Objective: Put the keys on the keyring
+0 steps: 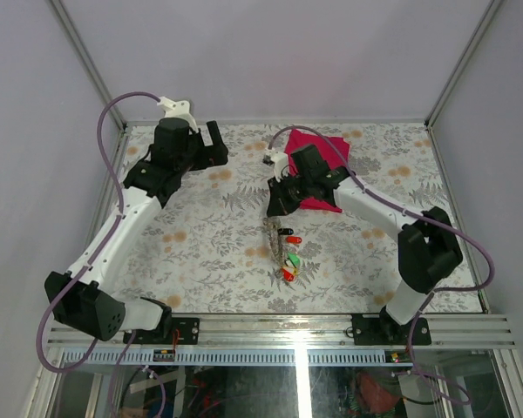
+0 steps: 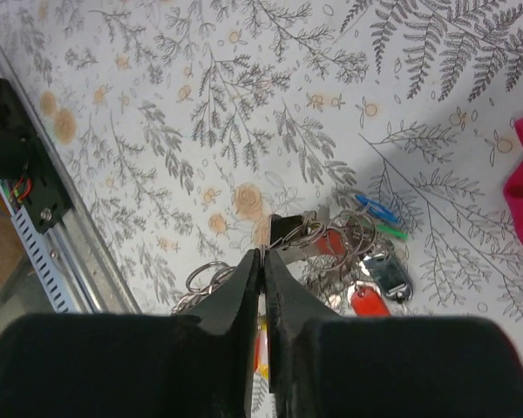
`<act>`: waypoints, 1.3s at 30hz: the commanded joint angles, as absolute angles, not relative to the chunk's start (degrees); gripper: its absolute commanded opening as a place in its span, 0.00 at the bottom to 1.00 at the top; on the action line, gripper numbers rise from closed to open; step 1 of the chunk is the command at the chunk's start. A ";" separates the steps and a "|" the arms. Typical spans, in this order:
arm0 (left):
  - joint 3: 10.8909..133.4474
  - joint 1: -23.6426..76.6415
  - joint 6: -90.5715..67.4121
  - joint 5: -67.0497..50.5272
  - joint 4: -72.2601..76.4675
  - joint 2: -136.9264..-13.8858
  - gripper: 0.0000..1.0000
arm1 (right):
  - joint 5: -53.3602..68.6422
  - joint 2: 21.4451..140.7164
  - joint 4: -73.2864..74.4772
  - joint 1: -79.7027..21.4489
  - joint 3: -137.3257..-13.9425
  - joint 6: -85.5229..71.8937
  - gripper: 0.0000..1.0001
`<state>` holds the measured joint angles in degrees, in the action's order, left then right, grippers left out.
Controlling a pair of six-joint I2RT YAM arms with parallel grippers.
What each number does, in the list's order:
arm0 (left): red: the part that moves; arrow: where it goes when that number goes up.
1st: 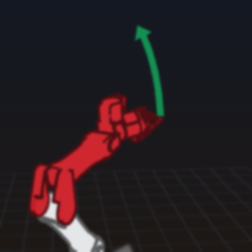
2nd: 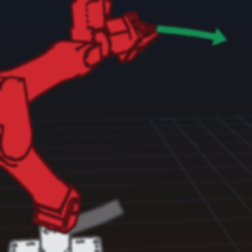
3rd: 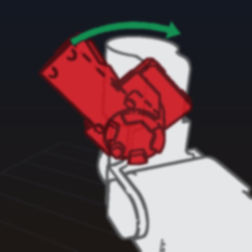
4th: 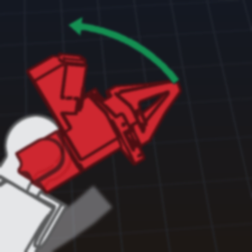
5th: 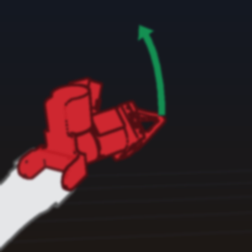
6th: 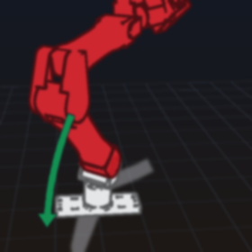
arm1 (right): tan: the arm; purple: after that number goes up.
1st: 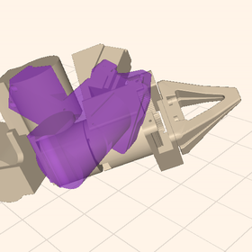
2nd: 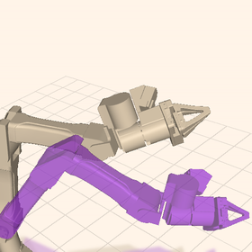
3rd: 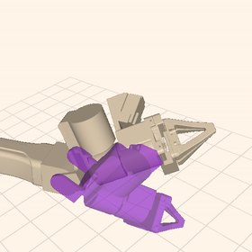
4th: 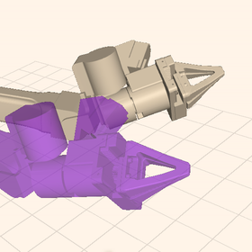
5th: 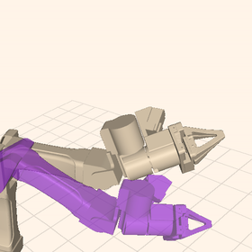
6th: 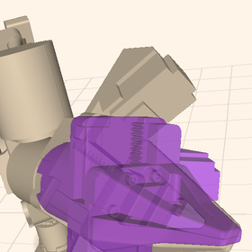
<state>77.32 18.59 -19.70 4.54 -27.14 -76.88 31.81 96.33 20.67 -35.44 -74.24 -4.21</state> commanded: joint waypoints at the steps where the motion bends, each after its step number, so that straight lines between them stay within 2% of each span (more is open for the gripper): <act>1: 75.77 18.21 -17.45 9.19 -24.61 -74.57 1.00 | 30.12 100.49 15.12 -37.95 -78.14 -7.90 0.12; 6: 74.93 18.15 -17.94 11.02 -24.96 -74.42 1.00 | 35.86 99.76 9.41 -39.78 -76.10 -9.68 0.29; 9: 74.52 18.02 -18.47 11.58 -24.94 -74.53 1.00 | 33.83 95.93 3.54 -39.82 -71.24 -13.49 0.46; 15: 75.00 17.93 -19.37 13.50 -25.39 -74.68 1.00 | 14.93 83.95 3.29 -39.74 -64.37 -14.58 0.63; 19: 76.71 17.92 -19.70 16.37 -27.97 -75.30 1.00 | -0.34 71.54 4.17 -39.78 -59.58 -13.02 0.80; 22: 76.63 17.93 -19.20 17.73 -28.73 -74.52 1.00 | -7.85 64.57 6.67 -39.80 -58.83 -8.58 0.99; 28: 73.13 17.96 -17.87 17.38 -26.01 -68.78 1.00 | -15.27 52.23 10.37 -39.79 -58.12 -3.98 0.99; 39: 59.54 17.95 -19.09 19.57 -19.58 -52.24 1.00 | -28.32 26.45 4.79 -39.81 -42.77 -8.73 0.99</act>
<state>64.95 18.28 -18.57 16.58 -25.28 -57.14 -19.49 32.29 7.97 -39.75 -47.18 -6.13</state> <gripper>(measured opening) 0.996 0.992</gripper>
